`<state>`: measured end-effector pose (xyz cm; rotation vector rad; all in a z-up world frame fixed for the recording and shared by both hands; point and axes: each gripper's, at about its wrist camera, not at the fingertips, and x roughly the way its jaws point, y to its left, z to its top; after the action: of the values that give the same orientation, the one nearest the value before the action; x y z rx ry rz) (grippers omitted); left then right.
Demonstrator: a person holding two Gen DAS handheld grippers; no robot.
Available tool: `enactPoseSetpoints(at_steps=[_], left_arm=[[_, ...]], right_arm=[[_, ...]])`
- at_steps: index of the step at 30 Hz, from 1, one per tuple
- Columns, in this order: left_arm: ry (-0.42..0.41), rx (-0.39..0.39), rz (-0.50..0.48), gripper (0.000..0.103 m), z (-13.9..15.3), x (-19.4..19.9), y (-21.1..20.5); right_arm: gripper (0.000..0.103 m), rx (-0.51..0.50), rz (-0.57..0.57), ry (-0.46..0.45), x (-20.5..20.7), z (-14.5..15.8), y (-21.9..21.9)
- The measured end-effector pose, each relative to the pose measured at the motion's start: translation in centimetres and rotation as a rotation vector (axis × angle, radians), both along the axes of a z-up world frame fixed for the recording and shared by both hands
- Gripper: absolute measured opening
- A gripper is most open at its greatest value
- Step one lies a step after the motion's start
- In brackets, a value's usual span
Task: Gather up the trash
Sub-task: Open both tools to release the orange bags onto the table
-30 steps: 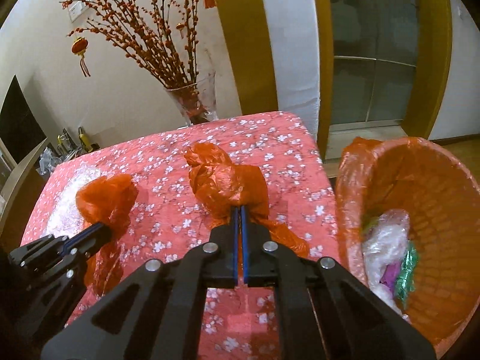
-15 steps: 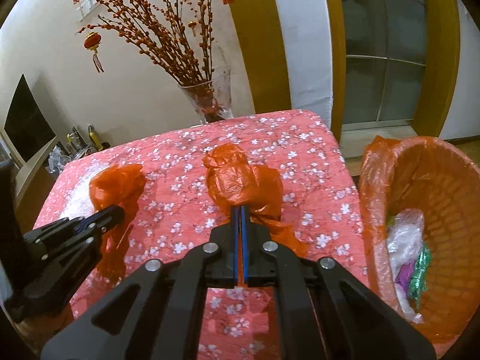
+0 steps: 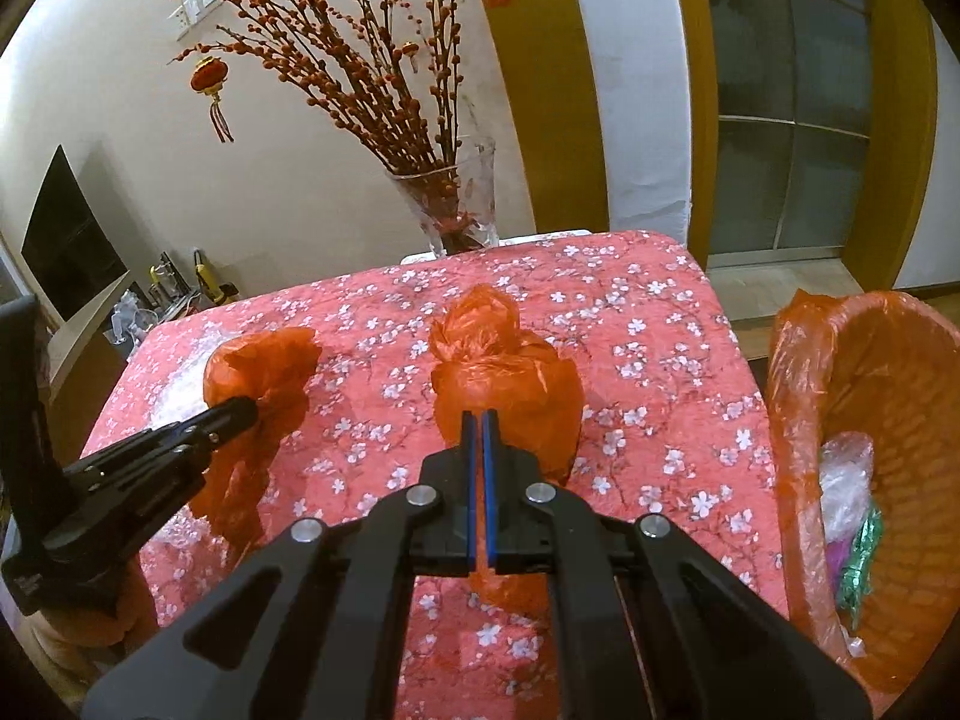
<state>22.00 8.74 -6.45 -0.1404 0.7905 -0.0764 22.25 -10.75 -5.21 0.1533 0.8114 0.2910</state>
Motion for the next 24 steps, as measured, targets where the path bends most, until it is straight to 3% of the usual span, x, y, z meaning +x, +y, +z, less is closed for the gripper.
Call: enactPoseSetpoints(at_steps=[4,7,13,17,21,24], left_arm=[[0.01,0.018,0.004,0.007,0.0,-0.4,0.2],[0.019,0.027,0.01,0.007,-0.1,-0.1,0.2],[0.041,0.057,0.016,0.007,-0.7,1.2,-0.3],[0.053,0.108,0.032,0.007,-1.2,2.9,-0.9],[0.073,0.108,0.045,0.007,-1.7,4.3,-0.9],[0.081,0.083,0.038,0.007,-1.9,4.4,-0.6]], right_arm=[[0.01,-0.006,-0.014,-0.002,0.0,-0.1,-0.1],[0.022,-0.013,-0.025,0.0,0.0,-0.3,-0.2],[0.033,-0.049,-0.018,0.017,0.5,-0.8,0.3],[0.029,-0.082,-0.021,0.035,2.6,-1.4,1.3],[0.026,-0.087,-0.028,0.041,4.5,-1.4,2.2],[0.036,-0.12,-0.034,0.029,4.6,-1.6,2.6]])
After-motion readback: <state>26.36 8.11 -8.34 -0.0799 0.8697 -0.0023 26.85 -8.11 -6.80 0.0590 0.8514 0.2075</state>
